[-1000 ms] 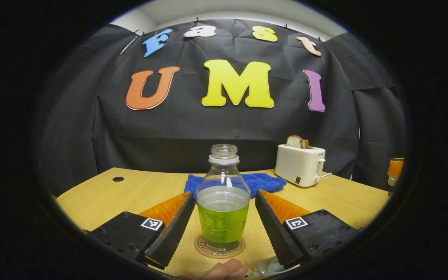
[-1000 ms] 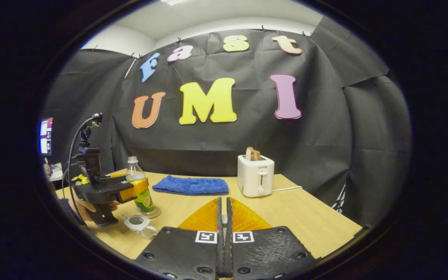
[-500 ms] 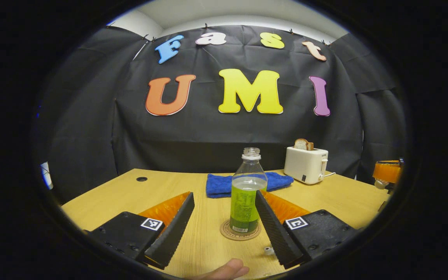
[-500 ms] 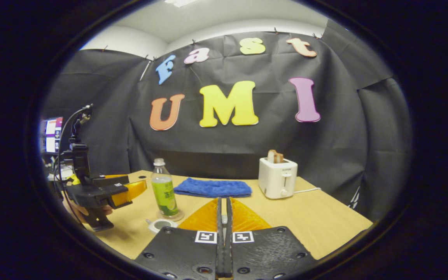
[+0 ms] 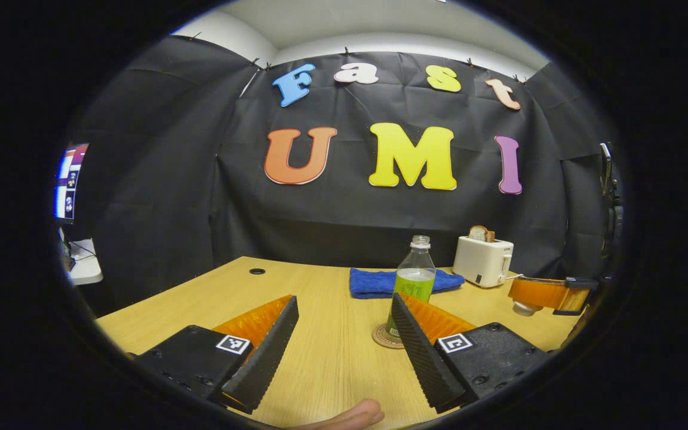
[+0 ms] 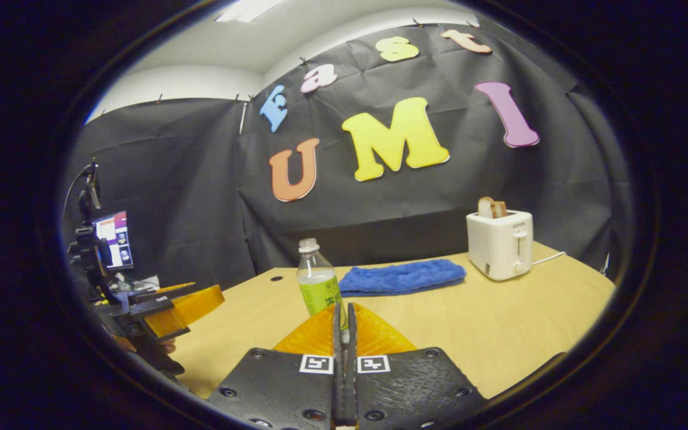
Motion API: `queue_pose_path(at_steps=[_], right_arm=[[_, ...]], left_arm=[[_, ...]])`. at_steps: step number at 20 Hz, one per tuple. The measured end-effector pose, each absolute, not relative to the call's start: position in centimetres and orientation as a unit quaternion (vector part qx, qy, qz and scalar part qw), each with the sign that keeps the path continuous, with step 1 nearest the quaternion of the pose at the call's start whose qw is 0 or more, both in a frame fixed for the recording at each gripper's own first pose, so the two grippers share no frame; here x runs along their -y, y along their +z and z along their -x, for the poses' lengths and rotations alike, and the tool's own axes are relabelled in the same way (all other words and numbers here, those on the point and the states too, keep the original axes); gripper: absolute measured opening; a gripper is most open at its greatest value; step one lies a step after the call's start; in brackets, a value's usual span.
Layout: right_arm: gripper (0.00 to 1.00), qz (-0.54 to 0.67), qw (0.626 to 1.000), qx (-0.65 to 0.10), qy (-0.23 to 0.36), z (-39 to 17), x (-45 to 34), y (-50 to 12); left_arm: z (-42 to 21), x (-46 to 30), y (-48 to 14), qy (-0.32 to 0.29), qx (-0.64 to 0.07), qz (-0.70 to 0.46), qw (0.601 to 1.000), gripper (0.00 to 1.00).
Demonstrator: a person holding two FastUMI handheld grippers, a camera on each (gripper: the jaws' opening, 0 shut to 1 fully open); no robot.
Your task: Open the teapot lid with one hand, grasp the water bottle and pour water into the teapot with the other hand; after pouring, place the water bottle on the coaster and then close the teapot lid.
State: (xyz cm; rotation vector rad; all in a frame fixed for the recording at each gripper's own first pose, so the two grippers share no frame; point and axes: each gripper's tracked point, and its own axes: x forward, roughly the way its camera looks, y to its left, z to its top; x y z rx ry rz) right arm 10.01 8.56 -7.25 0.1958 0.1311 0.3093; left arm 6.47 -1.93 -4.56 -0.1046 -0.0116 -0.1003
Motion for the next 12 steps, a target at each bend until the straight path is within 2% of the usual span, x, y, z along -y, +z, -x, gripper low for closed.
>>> queue_pose_path(at_steps=[4, 12], right_arm=[[0.00, -0.083, 0.979, -0.080, 0.169, -11.5, -11.2, -9.3], [0.00, -0.050, 0.987, -0.056, 0.144, -13.2, -12.9, -10.5]], left_arm=[[-4.8, 1.1, -4.7, -0.056, 0.001, 0.039, 0.998, 0.98], [-3.0, 0.4, -5.1, -0.065, -0.035, 0.026, 0.997, 0.98]])
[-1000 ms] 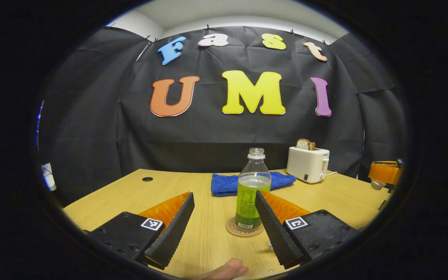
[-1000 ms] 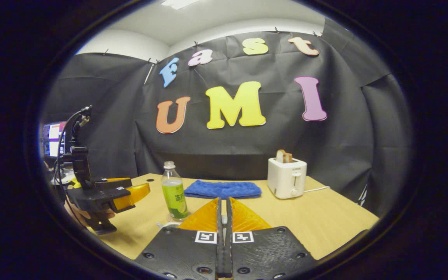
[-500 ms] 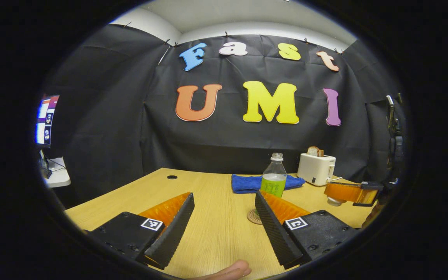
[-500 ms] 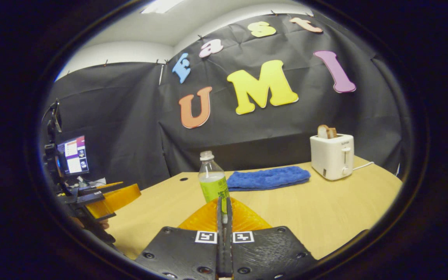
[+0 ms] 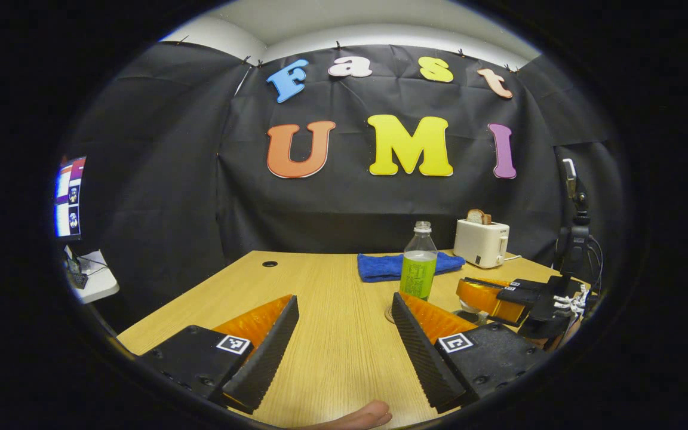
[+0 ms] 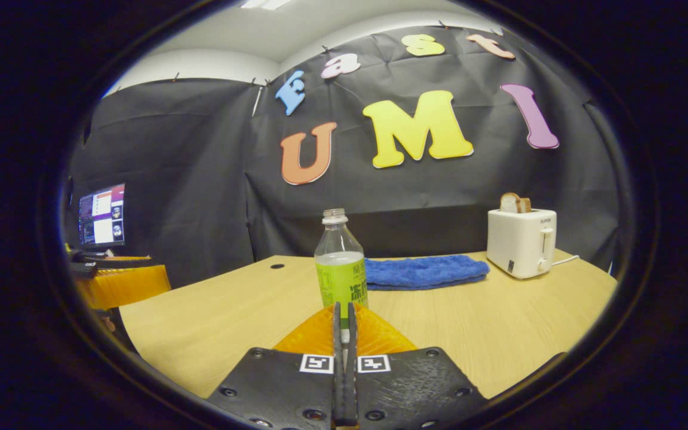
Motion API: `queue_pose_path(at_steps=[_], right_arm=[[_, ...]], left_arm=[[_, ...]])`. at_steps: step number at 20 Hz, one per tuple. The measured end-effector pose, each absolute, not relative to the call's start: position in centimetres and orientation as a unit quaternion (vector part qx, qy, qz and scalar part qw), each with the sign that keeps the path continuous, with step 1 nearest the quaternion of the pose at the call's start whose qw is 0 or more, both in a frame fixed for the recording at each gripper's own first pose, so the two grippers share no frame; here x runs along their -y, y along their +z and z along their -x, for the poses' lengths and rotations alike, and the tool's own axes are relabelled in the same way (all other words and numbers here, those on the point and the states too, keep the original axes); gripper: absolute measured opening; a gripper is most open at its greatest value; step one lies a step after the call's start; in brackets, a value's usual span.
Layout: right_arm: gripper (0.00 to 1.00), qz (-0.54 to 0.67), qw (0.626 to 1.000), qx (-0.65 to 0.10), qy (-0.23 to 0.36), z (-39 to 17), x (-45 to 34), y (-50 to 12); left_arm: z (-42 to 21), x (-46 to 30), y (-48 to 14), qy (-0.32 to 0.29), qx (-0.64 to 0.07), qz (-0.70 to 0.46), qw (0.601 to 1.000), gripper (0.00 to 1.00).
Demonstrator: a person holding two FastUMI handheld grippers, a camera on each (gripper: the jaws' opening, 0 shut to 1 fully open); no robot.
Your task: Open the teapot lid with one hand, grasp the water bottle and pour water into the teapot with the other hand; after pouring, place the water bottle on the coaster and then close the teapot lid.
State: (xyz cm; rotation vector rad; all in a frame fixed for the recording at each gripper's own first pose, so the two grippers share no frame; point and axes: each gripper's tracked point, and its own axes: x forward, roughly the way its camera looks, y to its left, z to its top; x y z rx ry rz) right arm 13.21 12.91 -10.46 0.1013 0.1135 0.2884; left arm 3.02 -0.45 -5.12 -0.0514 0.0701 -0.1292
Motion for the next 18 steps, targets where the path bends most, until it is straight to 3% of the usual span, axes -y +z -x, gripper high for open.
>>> queue_pose_path(at_steps=[11, 18], right_arm=[[0.01, -0.023, 0.987, -0.109, 0.114, -14.2, -12.0, -15.6], [0.00, -0.018, 0.988, -0.111, 0.110, -13.6, -10.4, -14.9]], left_arm=[[-2.7, 0.4, -4.5, -0.067, -0.031, 0.035, 0.997, 0.98], [-2.7, 1.4, -5.0, -0.079, -0.039, 0.032, 0.996, 0.98]])
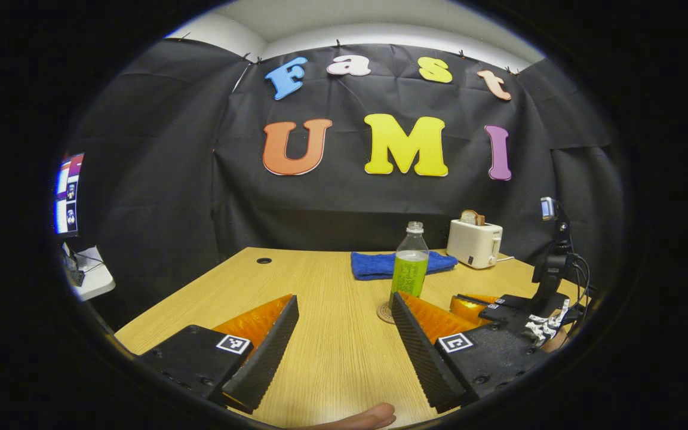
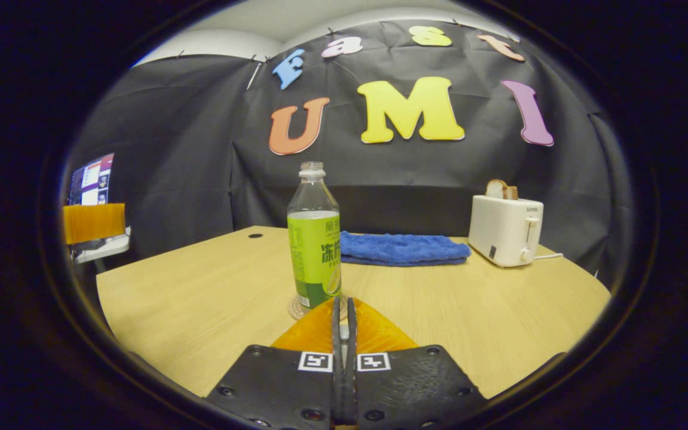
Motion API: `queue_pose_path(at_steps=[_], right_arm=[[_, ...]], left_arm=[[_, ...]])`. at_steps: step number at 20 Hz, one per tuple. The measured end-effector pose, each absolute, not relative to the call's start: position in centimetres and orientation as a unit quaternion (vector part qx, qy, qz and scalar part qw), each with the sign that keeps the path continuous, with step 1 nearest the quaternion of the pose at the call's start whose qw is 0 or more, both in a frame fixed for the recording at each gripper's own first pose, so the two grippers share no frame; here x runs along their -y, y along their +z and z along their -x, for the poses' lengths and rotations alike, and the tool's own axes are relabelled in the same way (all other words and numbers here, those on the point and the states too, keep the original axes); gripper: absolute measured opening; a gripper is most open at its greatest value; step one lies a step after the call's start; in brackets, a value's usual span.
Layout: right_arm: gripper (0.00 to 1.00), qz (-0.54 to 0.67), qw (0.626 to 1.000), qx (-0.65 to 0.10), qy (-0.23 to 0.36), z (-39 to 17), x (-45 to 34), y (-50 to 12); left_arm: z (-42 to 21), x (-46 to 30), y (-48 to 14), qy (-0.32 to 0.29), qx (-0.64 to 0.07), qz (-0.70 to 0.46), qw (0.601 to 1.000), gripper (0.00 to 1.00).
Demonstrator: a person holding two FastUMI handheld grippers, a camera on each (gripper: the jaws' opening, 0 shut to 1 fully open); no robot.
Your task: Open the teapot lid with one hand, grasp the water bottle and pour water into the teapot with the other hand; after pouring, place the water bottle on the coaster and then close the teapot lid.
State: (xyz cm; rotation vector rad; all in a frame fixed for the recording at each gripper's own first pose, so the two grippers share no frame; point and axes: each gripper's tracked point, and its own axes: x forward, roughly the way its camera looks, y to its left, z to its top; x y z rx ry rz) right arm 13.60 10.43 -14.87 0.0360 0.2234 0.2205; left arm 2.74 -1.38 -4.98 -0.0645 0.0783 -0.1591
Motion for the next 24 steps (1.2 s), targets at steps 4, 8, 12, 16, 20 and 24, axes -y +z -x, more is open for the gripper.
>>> queue_pose_path(at_steps=[4, 8, 12, 16, 20, 24], right_arm=[[0.05, -0.017, 0.987, -0.115, 0.106, -13.4, -10.1, -14.2], [0.46, -0.022, 0.990, -0.079, 0.113, -11.6, -10.6, -10.5], [0.93, -0.008, 0.994, -0.047, 0.102, -8.7, -9.4, -6.5], [0.94, -0.020, 0.996, -0.023, 0.079, -4.7, -7.3, -2.3], [0.94, -0.001, 0.998, -0.004, 0.055, -1.4, -4.1, 1.4], [0.93, 0.018, 1.000, 0.002, 0.022, 1.2, -1.0, 2.8]], left_arm=[[-2.4, 2.6, -5.1, -0.094, -0.043, 0.030, 0.994, 0.98], [-2.2, 2.3, -4.6, -0.091, -0.039, 0.033, 0.995, 0.98], [-1.7, 1.2, -3.6, -0.082, -0.034, 0.047, 0.995, 0.98], [-1.2, 0.3, -2.8, -0.067, -0.026, 0.048, 0.996, 0.98], [-0.4, -1.0, -1.6, -0.024, -0.015, 0.040, 0.999, 0.98], [0.4, -0.5, -1.0, -0.022, -0.008, 0.047, 0.999, 0.98]])
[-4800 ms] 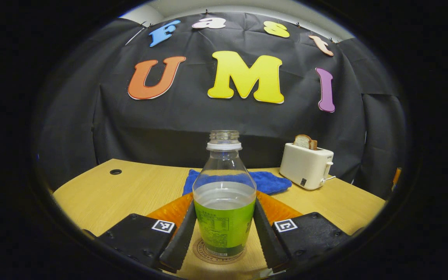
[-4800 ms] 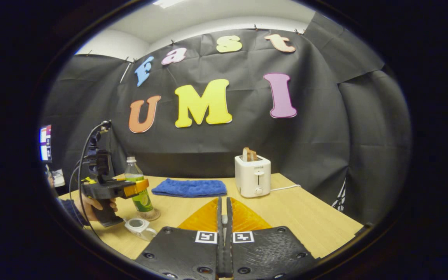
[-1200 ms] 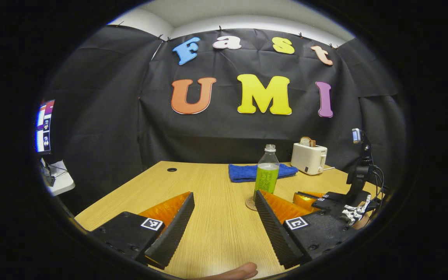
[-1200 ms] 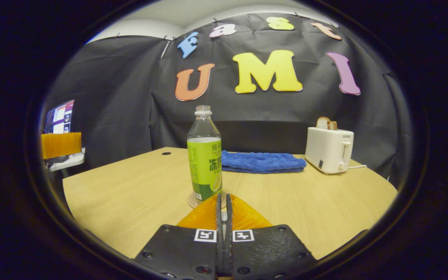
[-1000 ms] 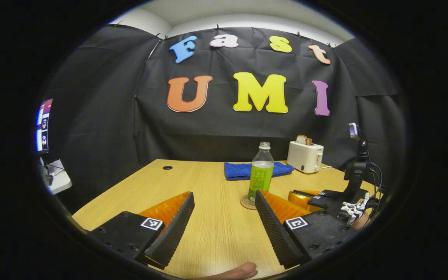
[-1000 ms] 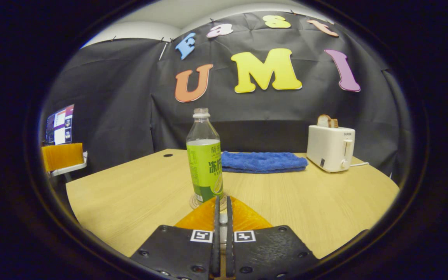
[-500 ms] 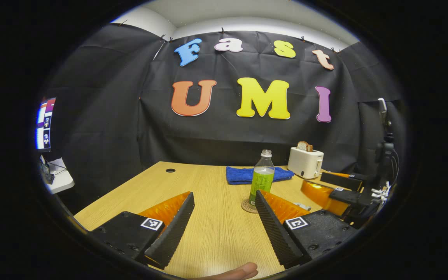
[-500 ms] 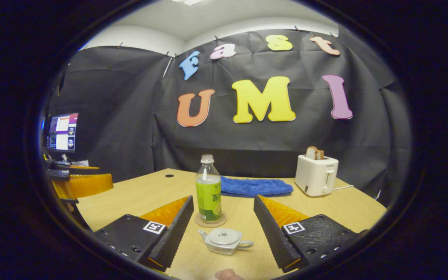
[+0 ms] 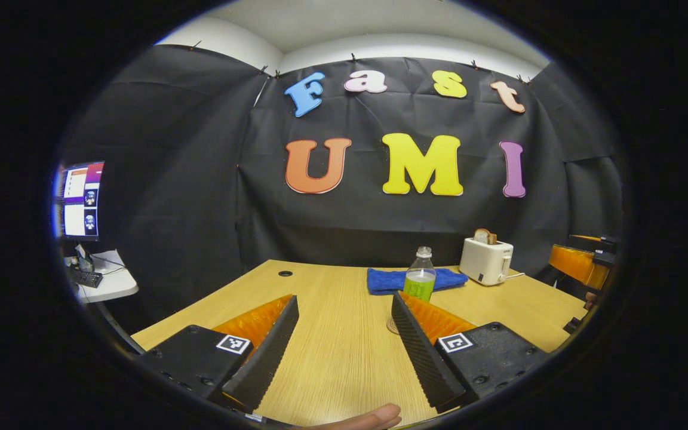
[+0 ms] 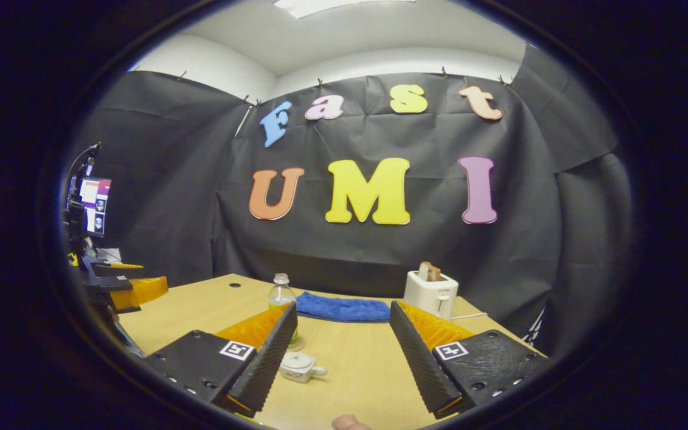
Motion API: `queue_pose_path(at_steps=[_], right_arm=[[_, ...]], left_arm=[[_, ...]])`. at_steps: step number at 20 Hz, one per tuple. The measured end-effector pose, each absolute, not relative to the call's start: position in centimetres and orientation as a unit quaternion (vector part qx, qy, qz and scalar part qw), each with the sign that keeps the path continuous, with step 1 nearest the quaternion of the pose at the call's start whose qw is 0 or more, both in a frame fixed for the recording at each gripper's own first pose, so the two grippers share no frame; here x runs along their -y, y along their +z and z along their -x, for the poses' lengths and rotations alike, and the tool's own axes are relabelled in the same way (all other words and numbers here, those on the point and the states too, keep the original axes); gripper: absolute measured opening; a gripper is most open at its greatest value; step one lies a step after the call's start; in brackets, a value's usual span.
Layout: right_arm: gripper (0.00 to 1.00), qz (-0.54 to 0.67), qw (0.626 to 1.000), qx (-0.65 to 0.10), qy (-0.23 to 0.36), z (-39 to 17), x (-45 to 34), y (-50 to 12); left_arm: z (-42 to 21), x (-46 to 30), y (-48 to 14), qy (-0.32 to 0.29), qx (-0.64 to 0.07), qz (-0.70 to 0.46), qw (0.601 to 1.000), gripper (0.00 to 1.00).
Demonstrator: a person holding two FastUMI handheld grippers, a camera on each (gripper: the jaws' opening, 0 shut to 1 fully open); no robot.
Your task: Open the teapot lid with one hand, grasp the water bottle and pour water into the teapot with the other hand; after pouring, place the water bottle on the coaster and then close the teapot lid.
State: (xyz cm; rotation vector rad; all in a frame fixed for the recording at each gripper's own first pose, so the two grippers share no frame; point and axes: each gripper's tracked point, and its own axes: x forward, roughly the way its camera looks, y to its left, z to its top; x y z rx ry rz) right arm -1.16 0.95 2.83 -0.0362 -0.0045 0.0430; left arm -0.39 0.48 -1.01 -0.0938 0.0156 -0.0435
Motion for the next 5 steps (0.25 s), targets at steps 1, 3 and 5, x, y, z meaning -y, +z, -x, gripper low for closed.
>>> queue_pose_path(at_steps=[1, 3, 5], right_arm=[[0.94, 0.016, 1.000, 0.004, 0.026, 1.6, -0.8, 3.0], [0.94, 0.009, 0.999, 0.000, 0.039, 2.2, -0.9, 2.3], [0.94, 0.009, 0.999, -0.013, 0.048, 2.5, -0.8, 1.0]], left_arm=[[0.6, -0.2, -0.9, -0.024, -0.005, 0.047, 0.999, 0.98], [0.8, 0.2, -0.7, -0.026, -0.002, 0.045, 0.999, 0.98], [1.0, 0.5, -0.7, -0.024, 0.000, 0.036, 0.999, 0.98]])
